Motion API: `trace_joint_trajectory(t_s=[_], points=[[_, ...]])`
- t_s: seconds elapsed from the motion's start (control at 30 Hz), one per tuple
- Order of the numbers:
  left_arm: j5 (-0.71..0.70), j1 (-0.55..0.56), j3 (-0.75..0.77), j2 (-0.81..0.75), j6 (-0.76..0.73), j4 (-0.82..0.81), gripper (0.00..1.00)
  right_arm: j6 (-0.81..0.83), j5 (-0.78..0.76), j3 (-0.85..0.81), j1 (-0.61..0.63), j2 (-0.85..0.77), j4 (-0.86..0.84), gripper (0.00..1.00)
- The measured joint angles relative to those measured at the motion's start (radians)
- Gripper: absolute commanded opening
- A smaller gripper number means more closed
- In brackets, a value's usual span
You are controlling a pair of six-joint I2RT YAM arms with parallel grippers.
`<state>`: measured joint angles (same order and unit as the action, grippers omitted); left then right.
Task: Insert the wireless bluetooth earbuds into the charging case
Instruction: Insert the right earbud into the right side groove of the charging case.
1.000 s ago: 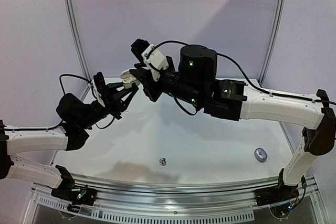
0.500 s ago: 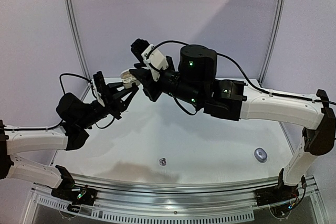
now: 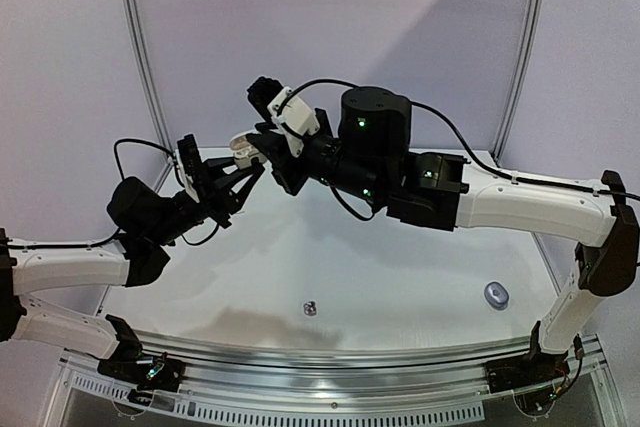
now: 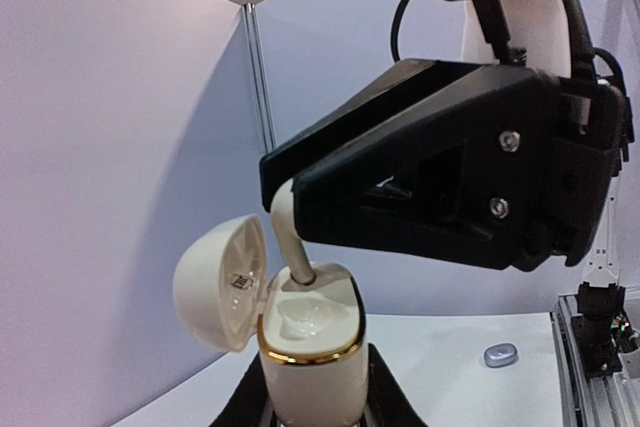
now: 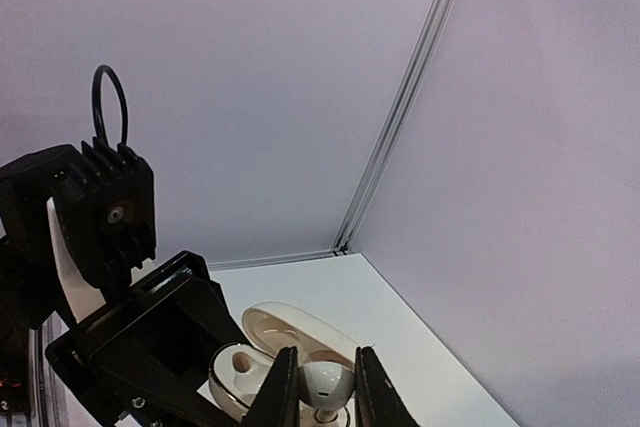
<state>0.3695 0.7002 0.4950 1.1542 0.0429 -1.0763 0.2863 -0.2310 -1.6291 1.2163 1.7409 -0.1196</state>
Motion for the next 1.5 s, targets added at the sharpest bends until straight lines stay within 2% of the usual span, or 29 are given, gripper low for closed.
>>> trace_joint_trajectory(t_s=[0.27,0.5,0.77,1.07,1.5], points=[[0.003,0.0,0.0,0.005,0.05,-0.002,0.0,0.048,0.0,-0.016,0.0,0.009,0.025,0.0],[0.002,-0.001,0.0,0.007,0.033,-0.001,0.0,0.077,-0.001,-0.043,0.0,0.019,0.066,0.03],[-0.015,-0.003,0.0,0.016,-0.009,-0.002,0.0,0.079,-0.017,-0.064,0.0,0.033,0.09,0.05],[-0.018,-0.003,0.0,0.016,0.003,-0.003,0.0,0.079,-0.022,-0.058,0.0,0.033,0.078,0.08],[-0.016,-0.006,0.0,0.016,0.035,-0.003,0.0,0.076,-0.01,-0.058,0.0,0.033,0.078,0.08]])
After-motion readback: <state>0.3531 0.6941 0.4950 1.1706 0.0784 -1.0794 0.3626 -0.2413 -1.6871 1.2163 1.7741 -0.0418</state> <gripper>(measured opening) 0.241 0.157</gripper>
